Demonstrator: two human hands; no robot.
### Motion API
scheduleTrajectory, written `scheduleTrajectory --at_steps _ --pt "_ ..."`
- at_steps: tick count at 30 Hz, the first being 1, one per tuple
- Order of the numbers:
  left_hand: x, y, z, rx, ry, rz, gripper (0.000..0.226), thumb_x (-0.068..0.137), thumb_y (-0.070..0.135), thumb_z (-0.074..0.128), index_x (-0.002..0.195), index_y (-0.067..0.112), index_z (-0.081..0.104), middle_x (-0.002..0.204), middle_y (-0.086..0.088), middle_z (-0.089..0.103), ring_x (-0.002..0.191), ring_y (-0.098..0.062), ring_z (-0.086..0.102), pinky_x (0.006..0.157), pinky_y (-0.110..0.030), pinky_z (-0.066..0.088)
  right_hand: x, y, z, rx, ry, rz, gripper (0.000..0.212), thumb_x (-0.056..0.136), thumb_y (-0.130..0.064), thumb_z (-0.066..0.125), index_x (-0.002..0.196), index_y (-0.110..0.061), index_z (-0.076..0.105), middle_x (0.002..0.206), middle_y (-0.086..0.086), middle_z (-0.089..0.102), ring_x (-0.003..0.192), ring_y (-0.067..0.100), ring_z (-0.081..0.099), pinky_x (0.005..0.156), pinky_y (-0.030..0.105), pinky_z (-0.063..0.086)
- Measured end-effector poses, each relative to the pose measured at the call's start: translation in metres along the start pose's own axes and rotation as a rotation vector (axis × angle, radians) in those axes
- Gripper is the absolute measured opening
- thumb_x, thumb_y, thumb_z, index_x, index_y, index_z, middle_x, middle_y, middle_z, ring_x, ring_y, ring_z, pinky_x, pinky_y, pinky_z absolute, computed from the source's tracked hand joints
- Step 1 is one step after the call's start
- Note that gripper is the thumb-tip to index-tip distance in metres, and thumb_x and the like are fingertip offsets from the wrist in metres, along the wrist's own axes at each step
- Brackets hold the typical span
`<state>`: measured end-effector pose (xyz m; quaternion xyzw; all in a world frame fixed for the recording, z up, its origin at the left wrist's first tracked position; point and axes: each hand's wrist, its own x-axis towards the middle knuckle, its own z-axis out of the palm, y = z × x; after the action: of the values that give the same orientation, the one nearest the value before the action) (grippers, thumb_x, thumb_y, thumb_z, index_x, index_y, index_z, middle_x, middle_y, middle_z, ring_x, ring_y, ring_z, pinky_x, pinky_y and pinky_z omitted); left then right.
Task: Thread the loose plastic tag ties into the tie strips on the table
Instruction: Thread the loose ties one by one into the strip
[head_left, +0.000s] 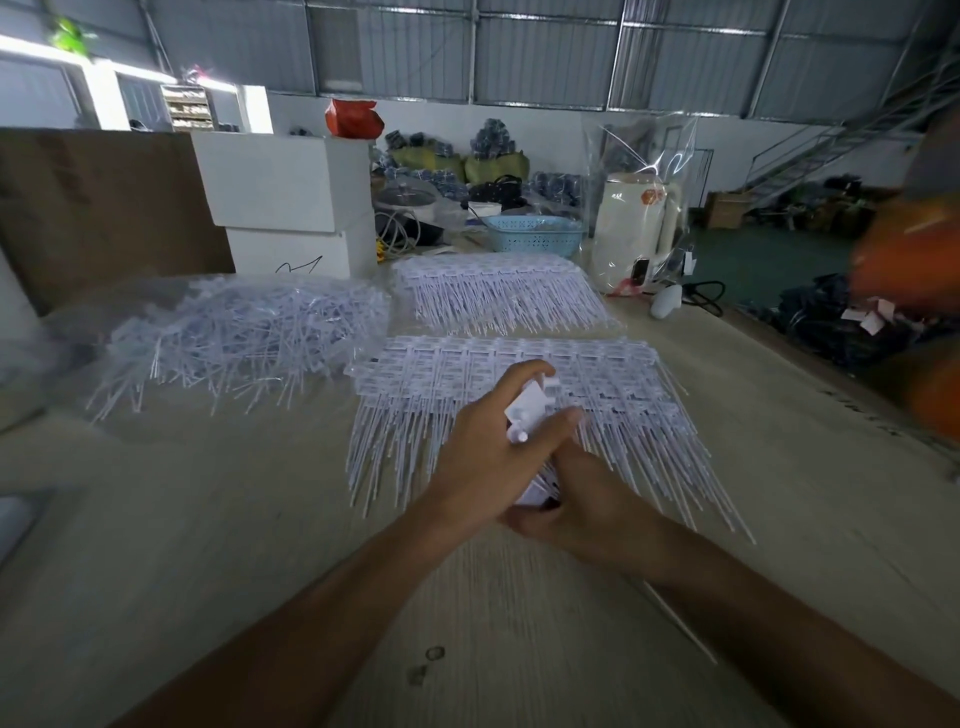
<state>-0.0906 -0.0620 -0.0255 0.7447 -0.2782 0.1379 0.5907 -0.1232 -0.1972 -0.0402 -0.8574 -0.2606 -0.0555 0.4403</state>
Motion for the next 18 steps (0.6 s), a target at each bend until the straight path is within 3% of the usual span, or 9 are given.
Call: scheduleTrajectory --at_steps 2,4,8,11,15,18 --pt "-0.0003 0.001 0.0034 0.012 0.134 0.023 0.016 0.093 0.03 0.069 0.108 0.032 0.062 0.086 0.019 0.069 0.076 0.003 0.067 0.062 -0.007 0.045 0.0002 0.0033 -0.0017 -0.024 0.06 0.009 0.066 0.085 -0.02 0.077 0.135 -0.033 0.035 0.107 -0.018 0.069 0.093 0.0 0.07 0.073 0.023 0.055" --pt "-0.0006 0.0023 0.005 -0.029 0.209 0.015 0.014 0.094 0.026 0.067 0.107 0.028 0.063 0.09 0.02 0.069 0.078 0.003 0.067 0.063 -0.006 0.044 0.0 0.0044 -0.0056 -0.037 0.114 -0.014 0.071 0.082 -0.024 0.079 0.129 -0.04 0.028 0.104 -0.029 0.068 0.087 -0.005 0.07 0.067 0.012 0.053" --pt "-0.0001 0.0035 0.0044 -0.051 0.179 -0.004 0.036 0.093 0.021 0.068 0.124 0.037 0.059 0.098 0.017 0.066 0.089 -0.002 0.066 0.073 -0.011 0.049 0.0012 0.0032 -0.0062 -0.1 0.141 -0.027 0.083 0.08 -0.027 0.083 0.138 -0.033 0.023 0.104 -0.037 0.062 0.092 -0.012 0.066 0.071 0.005 0.048" --pt "0.0043 0.0013 0.0008 0.043 0.157 -0.008 0.014 0.093 0.023 0.07 0.107 0.023 0.067 0.095 0.008 0.07 0.086 -0.003 0.067 0.072 -0.014 0.048 0.0 0.0019 -0.0063 -0.093 0.155 -0.041 0.082 0.079 -0.027 0.084 0.136 -0.032 0.024 0.108 -0.044 0.058 0.095 -0.016 0.063 0.073 0.003 0.046" --pt "0.0044 0.0024 -0.004 -0.086 0.003 -0.055 0.02 0.095 0.04 0.064 0.098 0.021 0.061 0.083 0.001 0.069 0.08 -0.015 0.069 0.072 -0.031 0.055 -0.0007 0.0007 -0.0023 -0.045 0.19 -0.074 0.081 0.077 -0.024 0.087 0.137 -0.011 0.034 0.122 -0.019 0.058 0.109 -0.002 0.063 0.085 0.017 0.052" --pt "0.0005 0.0085 -0.0008 -0.104 -0.05 -0.052 0.031 0.093 0.058 0.051 0.1 0.028 0.057 0.084 0.002 0.068 0.081 -0.014 0.069 0.073 -0.03 0.054 -0.0012 -0.0004 0.0015 -0.072 0.224 -0.073 0.094 0.075 -0.018 0.088 0.144 -0.002 0.026 0.129 -0.002 0.056 0.114 0.004 0.061 0.09 0.027 0.053"
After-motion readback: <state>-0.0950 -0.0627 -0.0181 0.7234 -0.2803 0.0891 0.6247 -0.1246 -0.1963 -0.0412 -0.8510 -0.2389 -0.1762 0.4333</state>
